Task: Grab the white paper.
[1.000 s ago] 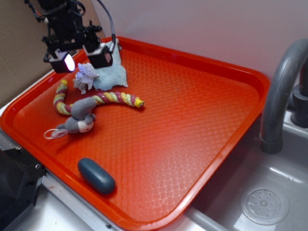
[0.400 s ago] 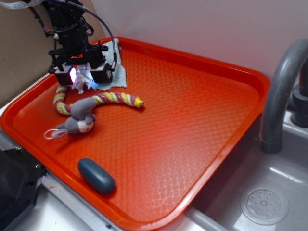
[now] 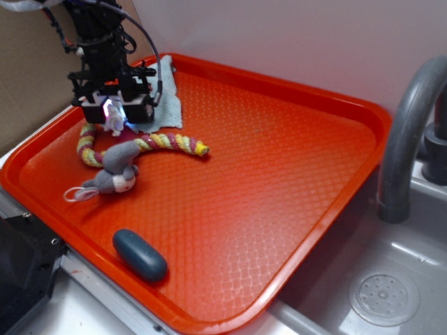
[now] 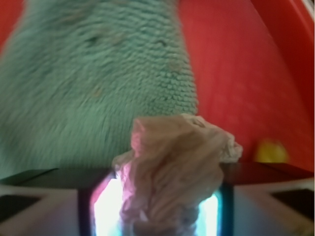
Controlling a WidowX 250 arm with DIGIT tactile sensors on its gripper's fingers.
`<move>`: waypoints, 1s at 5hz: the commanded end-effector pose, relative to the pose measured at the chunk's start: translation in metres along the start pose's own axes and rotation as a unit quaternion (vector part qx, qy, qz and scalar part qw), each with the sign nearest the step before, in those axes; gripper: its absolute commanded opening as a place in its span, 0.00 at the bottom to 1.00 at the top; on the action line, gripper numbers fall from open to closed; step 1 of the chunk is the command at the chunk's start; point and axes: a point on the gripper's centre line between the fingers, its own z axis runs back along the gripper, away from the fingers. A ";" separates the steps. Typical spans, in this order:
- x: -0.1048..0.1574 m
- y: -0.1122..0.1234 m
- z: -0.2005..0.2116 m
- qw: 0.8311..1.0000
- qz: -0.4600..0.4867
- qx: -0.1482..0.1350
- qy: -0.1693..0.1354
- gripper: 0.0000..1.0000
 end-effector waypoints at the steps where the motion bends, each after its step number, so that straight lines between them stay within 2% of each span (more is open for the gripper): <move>1: -0.031 -0.030 0.093 0.996 -0.041 -0.018 -0.072 0.00; 2: -0.049 -0.045 0.114 0.992 -0.092 -0.043 -0.071 0.00; 3: -0.070 -0.058 0.137 0.986 -0.124 -0.063 -0.091 0.00; 4: -0.079 -0.060 0.146 0.980 -0.139 -0.108 -0.091 0.00; 5: -0.076 -0.056 0.142 0.971 -0.185 -0.135 -0.067 0.00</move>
